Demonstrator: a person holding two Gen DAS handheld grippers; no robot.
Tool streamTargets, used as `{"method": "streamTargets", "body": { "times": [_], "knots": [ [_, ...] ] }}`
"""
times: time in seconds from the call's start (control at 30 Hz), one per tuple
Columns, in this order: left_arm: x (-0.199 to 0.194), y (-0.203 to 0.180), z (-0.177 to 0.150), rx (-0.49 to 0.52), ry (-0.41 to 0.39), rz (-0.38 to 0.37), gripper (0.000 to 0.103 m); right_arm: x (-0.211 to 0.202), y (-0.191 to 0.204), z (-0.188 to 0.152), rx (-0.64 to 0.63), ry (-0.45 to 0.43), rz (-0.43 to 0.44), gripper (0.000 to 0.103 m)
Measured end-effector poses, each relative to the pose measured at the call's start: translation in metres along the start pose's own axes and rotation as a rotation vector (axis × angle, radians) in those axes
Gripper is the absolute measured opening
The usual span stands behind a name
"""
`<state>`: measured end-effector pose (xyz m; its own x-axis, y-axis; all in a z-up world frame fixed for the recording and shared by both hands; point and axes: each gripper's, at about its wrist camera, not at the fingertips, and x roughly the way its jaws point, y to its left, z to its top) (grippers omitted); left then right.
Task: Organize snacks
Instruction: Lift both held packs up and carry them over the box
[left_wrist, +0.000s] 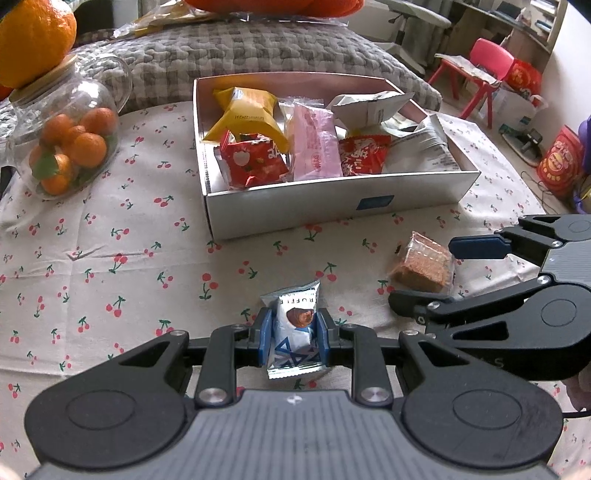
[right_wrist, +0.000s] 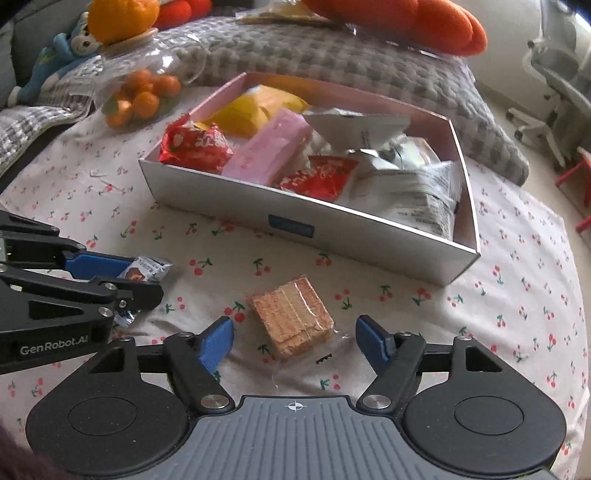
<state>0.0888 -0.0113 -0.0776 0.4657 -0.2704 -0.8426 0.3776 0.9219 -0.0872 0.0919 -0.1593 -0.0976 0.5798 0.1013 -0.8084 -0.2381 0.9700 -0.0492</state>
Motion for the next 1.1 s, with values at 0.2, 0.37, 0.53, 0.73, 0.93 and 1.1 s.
{"method": "streamTargets", "body": {
  "times": [0.2, 0.37, 0.53, 0.73, 0.93, 1.1],
  "knots": [
    [-0.002, 0.0, 0.0, -0.002, -0.005, -0.001, 0.023, -0.005, -0.001, 0.0, 0.005, 0.002, 0.022, 0.045],
    [-0.007, 0.0, 0.001, -0.007, -0.015, -0.011, 0.023, -0.013, -0.007, 0.001, 0.059, 0.017, 0.056, 0.044],
    [-0.014, 0.001, 0.005, -0.02, -0.035, -0.024, 0.023, -0.027, -0.017, 0.004, 0.13, 0.023, 0.096, 0.044],
    [-0.03, 0.004, 0.014, -0.07, -0.091, -0.048, 0.023, -0.048, -0.034, 0.01, 0.254, -0.014, 0.155, 0.044],
    [-0.038, 0.004, 0.033, -0.109, -0.156, -0.072, 0.023, -0.065, -0.056, 0.021, 0.354, -0.078, 0.155, 0.044],
    [-0.031, 0.005, 0.058, -0.128, -0.195, -0.084, 0.023, -0.06, -0.075, 0.035, 0.454, -0.115, 0.14, 0.044]
  ]
}}
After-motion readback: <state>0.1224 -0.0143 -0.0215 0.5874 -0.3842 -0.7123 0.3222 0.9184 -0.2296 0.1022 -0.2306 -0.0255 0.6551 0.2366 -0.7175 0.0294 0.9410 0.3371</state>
